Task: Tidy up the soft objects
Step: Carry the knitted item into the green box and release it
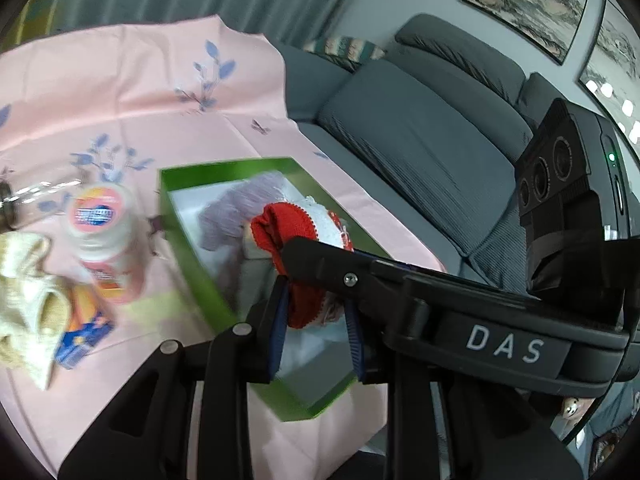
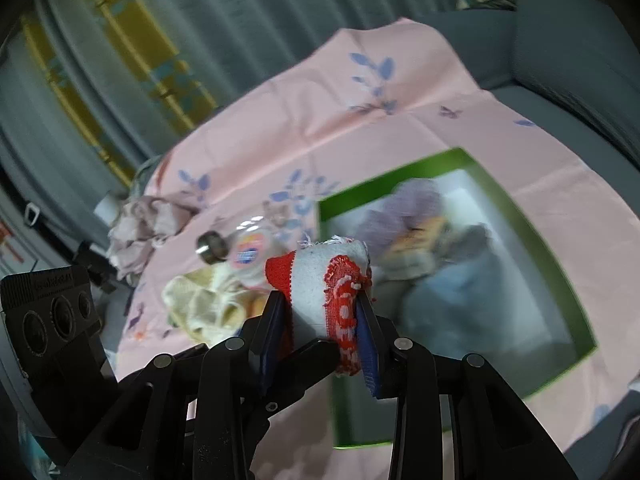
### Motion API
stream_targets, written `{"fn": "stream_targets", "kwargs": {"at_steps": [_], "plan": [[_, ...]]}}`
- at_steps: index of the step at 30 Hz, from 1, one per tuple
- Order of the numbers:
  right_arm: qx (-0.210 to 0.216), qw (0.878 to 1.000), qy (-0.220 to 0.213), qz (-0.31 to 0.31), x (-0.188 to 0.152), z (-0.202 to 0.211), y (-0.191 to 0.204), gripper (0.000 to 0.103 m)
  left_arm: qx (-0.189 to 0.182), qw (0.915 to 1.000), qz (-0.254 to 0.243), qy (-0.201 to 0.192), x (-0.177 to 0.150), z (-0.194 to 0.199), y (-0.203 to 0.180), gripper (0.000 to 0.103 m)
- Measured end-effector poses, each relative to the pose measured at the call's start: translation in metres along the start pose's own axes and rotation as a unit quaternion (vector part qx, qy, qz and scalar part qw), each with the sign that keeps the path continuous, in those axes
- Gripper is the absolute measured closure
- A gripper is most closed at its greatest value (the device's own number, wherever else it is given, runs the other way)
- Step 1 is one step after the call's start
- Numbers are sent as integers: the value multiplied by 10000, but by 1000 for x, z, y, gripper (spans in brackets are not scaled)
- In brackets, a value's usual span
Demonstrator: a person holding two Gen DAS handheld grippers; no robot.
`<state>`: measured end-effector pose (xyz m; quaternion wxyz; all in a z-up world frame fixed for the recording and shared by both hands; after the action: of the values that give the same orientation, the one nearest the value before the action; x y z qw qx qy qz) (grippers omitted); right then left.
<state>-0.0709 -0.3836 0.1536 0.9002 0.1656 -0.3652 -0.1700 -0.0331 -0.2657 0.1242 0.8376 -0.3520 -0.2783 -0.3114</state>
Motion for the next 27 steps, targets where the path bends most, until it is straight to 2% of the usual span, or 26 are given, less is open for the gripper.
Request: {"fn": "stream_targets", "kwargs": {"at_steps": [15, 27], "plan": [[-665, 9950, -135, -726, -2, 15, -57, 67, -407, 9975, -278, 502, 5, -54, -38, 79], [-1495, 9842, 128, -941, -3, 6, -78, 67, -603, 9939, -218, 901, 0, -89, -45, 79]]}}
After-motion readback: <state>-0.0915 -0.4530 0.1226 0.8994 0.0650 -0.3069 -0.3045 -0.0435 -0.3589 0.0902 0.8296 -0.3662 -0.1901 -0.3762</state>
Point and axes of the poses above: each gripper's, at about its wrist camera, not at the fingertips, and z roughly against the way its jaws point, y to its left, x to its top, the point moved 1 cm from there along -z, roughly the way its jaws point, and after that the axes turned 1 degree about y, right-handed, at the moved point
